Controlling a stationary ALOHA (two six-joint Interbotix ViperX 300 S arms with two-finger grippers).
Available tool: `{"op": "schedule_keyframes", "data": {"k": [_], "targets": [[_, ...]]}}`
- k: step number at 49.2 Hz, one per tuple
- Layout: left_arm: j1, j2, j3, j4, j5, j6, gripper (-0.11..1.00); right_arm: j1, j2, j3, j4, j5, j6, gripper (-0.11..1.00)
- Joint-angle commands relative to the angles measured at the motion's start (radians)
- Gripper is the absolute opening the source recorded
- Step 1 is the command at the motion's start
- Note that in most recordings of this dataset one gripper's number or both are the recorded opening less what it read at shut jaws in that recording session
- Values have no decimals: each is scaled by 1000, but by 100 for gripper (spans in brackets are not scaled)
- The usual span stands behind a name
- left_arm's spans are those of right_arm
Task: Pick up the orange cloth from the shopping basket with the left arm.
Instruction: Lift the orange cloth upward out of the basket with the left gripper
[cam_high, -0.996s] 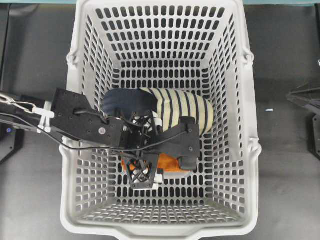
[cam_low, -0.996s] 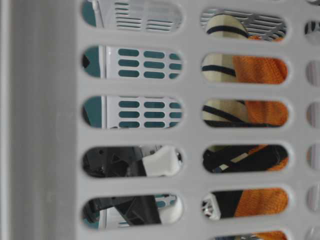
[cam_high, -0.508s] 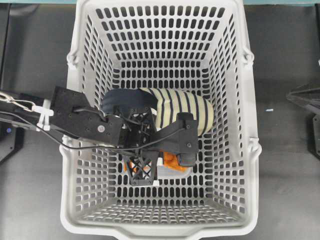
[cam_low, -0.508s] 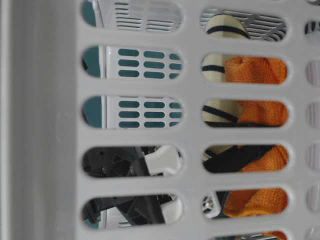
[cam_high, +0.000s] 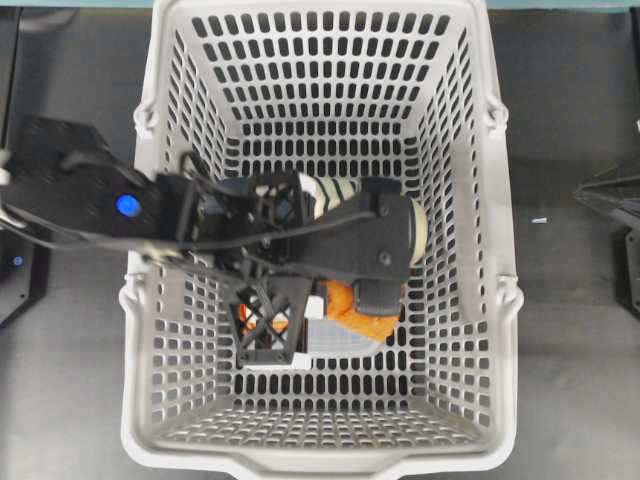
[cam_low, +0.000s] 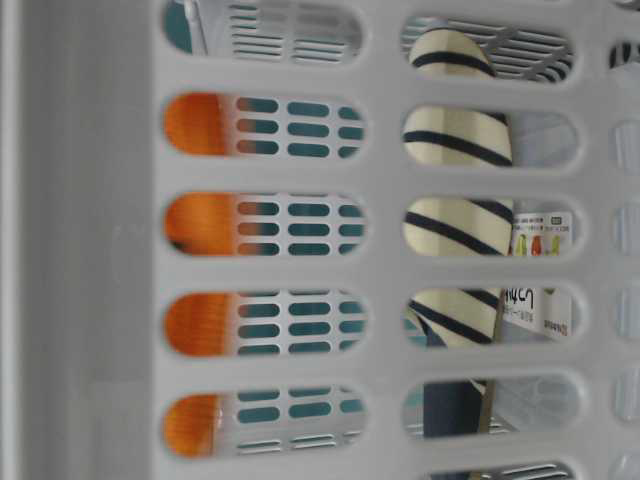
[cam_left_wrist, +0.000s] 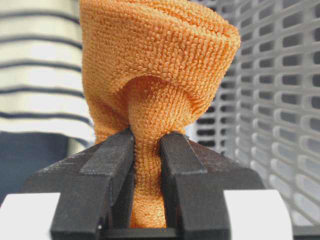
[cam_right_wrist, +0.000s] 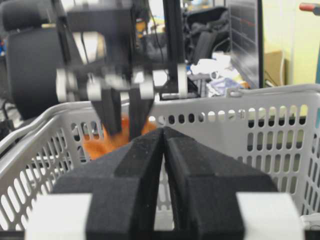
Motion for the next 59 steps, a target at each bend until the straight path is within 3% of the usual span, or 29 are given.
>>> {"op": "schedule_keyframes", "data": {"k": [1,11,19,59], "targets": [[0,-37,-144,3,94,21,12,3,6,-8,3,-5,0,0],[-2,12,-342,3,279,60,12,2,6,-8,3,-2,0,0],[6,57,-416,3,376,58,12,2,5,-8,3,-2,0,0],[29,63,-422,3,399,61,12,3,-29,-9,3,34,0,0]]}}
